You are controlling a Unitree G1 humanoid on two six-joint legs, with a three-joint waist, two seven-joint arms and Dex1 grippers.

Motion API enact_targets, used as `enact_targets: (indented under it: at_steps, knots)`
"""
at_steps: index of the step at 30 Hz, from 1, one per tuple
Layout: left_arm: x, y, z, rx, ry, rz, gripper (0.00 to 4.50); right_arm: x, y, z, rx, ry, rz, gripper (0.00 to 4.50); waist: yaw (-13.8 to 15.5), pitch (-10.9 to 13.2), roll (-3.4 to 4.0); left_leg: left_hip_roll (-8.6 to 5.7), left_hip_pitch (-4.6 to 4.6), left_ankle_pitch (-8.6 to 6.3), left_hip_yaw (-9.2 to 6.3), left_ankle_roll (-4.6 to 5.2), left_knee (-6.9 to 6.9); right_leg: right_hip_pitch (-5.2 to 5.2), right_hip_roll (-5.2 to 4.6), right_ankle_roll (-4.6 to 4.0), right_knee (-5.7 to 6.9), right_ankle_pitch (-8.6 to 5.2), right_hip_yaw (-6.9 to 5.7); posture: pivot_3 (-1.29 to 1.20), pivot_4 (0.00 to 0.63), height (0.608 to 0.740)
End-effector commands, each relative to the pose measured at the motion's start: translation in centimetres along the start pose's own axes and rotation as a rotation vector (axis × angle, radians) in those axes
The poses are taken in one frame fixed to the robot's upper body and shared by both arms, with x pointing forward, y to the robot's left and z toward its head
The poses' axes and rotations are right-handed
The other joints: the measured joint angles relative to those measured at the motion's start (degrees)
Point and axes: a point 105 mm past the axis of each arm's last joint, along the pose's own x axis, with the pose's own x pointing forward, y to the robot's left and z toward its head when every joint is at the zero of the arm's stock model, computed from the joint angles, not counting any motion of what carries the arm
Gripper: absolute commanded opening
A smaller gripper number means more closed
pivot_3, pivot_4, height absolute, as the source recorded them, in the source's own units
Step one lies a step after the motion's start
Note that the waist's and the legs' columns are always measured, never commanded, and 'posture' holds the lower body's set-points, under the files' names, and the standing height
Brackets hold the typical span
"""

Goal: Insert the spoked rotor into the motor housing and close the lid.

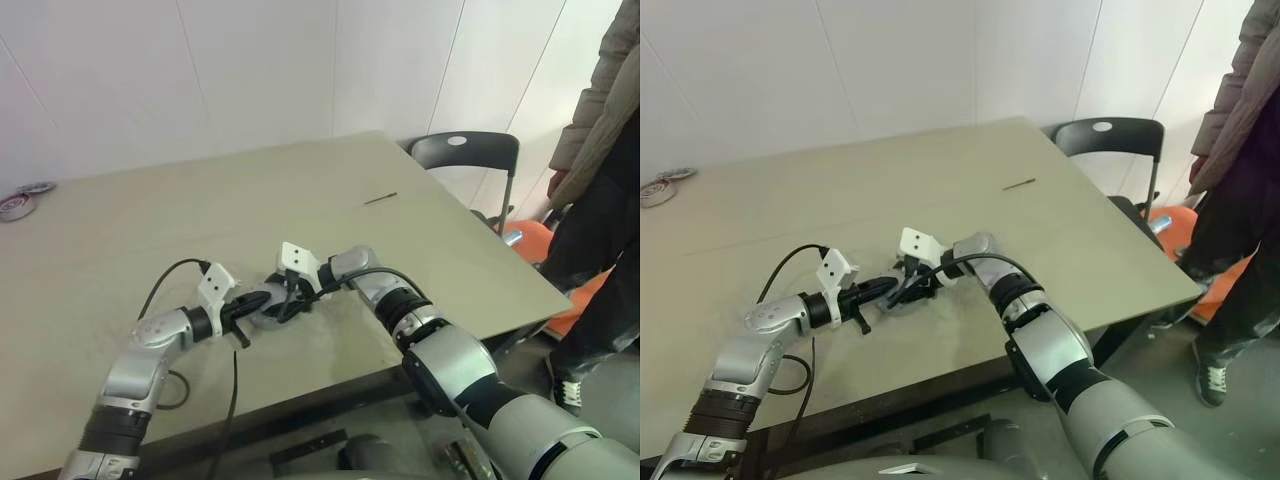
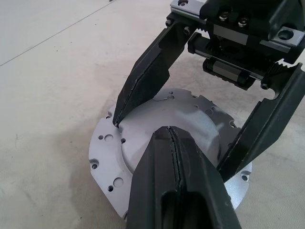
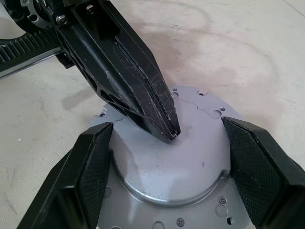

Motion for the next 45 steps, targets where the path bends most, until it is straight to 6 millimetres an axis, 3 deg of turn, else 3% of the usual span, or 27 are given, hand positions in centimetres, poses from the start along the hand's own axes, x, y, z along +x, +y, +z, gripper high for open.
enact_targets:
  at_steps: [1, 2, 10, 18, 23, 37, 45]
  knots:
    - [-0.3, 0.0, -1.3, -0.036, 0.053, 0.000, 0.00, 0.7, 1.9, -4.3, 0.093, 0.140, 0.059, 4.26, 0.00, 0.00, 0.00, 0.00, 0.00, 0.00, 0.00, 0.00, 0.00, 0.00, 0.00, 0.00, 0.00, 0.00, 0.00, 0.00, 0.000, 0.740]
    - [-0.3, 0.0, -1.3, -0.036, 0.053, 0.000, 0.00, 0.6, 1.8, -4.3, 0.094, 0.141, 0.058, 4.49, 0.01, 0.00, 0.00, 0.00, 0.00, 0.00, 0.00, 0.00, 0.00, 0.00, 0.00, 0.00, 0.00, 0.00, 0.00, 0.00, 0.000, 0.740]
    - [-0.3, -0.1, -1.3, -0.036, 0.053, 0.002, 0.00, 0.6, 2.0, -4.2, 0.093, 0.148, 0.082, 4.49, 0.02, 0.00, 0.00, 0.00, 0.01, 0.00, 0.00, 0.00, 0.01, 0.02, 0.01, 0.00, 0.01, 0.00, 0.00, 0.00, 0.000, 0.740]
    - [-0.3, -0.1, -1.3, -0.038, 0.055, 0.000, 0.00, -1.0, 1.1, -0.6, 0.056, 0.030, 0.143, 4.49, 0.34, 0.03, -0.05, -0.02, -0.27, -0.07, 0.01, 0.12, 0.00, -0.20, -0.01, 0.19, -0.03, 0.04, -0.01, 0.00, 0.000, 0.740]
    - [-0.3, -0.1, -1.3, -0.040, 0.054, -0.002, 0.00, -1.7, 0.7, -0.1, 0.037, 0.020, 0.139, 4.49, 0.59, 0.02, -0.06, -0.07, -1.05, -0.11, -0.04, 0.14, 0.07, -0.83, -0.07, 0.10, -0.02, 0.12, -0.04, 0.00, 0.000, 0.740]
    - [-0.3, -0.8, -1.4, -0.050, 0.063, -0.042, 0.00, -2.3, -0.6, 2.5, 0.042, -0.077, 0.078, 4.49, 0.43, 0.03, -0.06, -0.28, -1.06, -0.15, -0.04, 0.09, 0.10, -0.84, -0.30, 0.19, 0.03, 0.07, -0.04, 0.00, 0.000, 0.740]
    - [-0.3, -0.7, -1.4, -0.046, 0.064, -0.043, 0.00, -3.2, 0.2, 3.6, 0.045, -0.119, 0.175, 4.49, 0.43, 0.07, -0.09, -0.31, -1.10, -0.15, -0.04, 0.09, 0.13, -0.85, -0.28, 0.21, 0.04, 0.07, -0.05, 0.00, 0.000, 0.740]
